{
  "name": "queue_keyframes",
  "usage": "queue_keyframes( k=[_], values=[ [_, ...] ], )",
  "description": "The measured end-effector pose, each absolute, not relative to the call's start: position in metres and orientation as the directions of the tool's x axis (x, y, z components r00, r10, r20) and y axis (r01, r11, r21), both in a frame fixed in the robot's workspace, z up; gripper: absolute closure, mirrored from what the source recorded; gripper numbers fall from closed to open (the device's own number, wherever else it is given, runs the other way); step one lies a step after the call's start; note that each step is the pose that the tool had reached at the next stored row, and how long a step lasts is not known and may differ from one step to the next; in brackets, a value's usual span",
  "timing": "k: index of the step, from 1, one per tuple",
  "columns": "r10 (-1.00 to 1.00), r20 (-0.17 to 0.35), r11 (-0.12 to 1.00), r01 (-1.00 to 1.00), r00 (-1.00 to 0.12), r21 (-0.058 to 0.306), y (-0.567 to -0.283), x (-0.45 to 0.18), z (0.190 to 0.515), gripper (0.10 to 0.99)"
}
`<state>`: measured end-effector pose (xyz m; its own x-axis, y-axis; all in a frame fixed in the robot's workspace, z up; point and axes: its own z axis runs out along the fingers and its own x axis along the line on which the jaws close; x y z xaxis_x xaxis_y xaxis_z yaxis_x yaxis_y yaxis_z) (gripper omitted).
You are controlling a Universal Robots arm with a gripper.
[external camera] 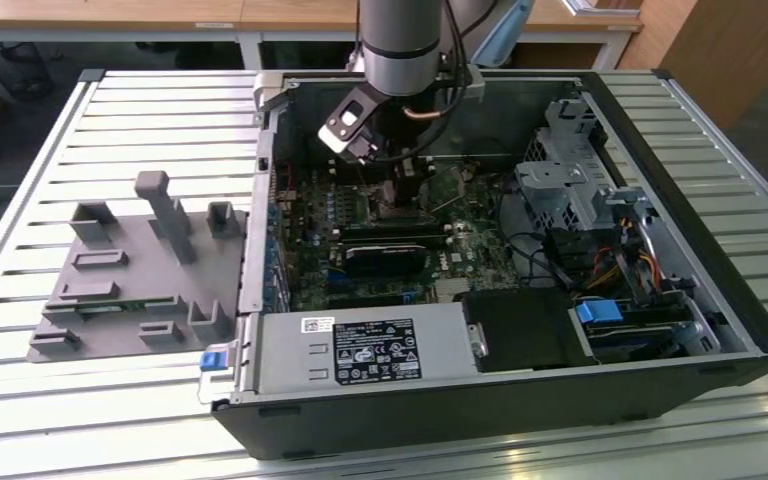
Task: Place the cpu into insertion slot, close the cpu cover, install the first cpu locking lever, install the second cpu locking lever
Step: 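Place the cpu into insertion slot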
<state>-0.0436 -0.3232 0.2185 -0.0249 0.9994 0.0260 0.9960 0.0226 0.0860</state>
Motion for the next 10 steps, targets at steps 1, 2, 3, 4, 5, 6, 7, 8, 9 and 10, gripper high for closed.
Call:
queue_keyframes(
  k=[1,2,3,4,5,6,7,8,9,10],
  values=[
    [0.999,0.026,0.022,0.996,-0.024,0.086,-0.3226,-0.0437,0.2174,0.561],
    [0.999,0.026,0.021,0.996,-0.023,0.086,-0.3220,-0.0438,0.2161,0.561],
    [0.999,0.026,0.019,0.996,-0.022,0.086,-0.3217,-0.0438,0.2148,0.561],
    [1.000,0.026,0.015,0.996,-0.017,0.086,-0.3217,-0.0438,0.2137,0.561],
    [1.000,0.026,0.008,0.996,-0.010,0.086,-0.3217,-0.0440,0.2125,0.561],
    [1.000,0.026,0.001,0.996,-0.003,0.086,-0.3217,-0.0441,0.2113,0.561],
    [1.000,0.026,-0.003,0.996,0.001,0.086,-0.3217,-0.0444,0.2103,0.561],
    [1.000,0.026,-0.006,0.996,0.004,0.086,-0.3217,-0.0449,0.2093,0.561],
    [1.000,0.026,-0.007,0.996,0.005,0.086,-0.3217,-0.0452,0.2086,0.561],
    [1.000,0.026,-0.007,0.996,0.005,0.086,-0.3217,-0.0457,0.2080,0.561]
  ],
)
